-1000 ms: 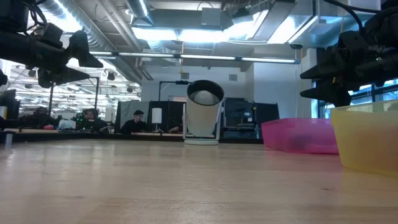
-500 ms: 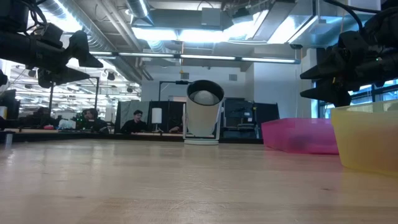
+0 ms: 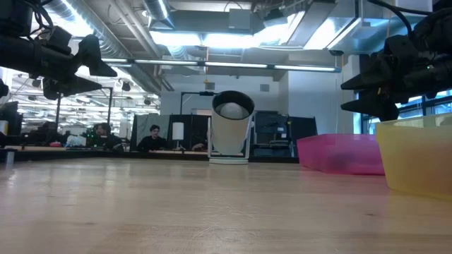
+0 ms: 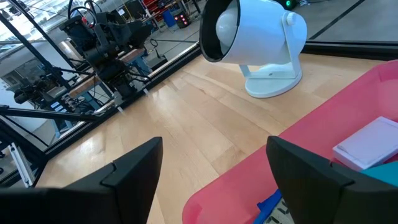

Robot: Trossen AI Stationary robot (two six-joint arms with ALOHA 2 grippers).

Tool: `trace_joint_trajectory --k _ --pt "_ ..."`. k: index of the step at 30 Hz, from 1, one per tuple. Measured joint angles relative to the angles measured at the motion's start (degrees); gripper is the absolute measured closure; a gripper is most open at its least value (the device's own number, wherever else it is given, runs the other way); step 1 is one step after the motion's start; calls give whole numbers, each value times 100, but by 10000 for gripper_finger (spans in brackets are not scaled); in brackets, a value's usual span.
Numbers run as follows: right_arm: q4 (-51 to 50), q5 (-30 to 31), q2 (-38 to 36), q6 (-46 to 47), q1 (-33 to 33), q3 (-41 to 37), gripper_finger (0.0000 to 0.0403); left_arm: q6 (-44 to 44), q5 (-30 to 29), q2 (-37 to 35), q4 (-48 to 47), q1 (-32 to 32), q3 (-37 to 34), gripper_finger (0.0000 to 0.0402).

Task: Pick & Place Office items
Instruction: Return to Home Position

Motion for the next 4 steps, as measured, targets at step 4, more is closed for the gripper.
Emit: trace_joint_trajectory --k 4 --pt "0 0 0 0 1 0 112 0 0 0 0 0 0 112"
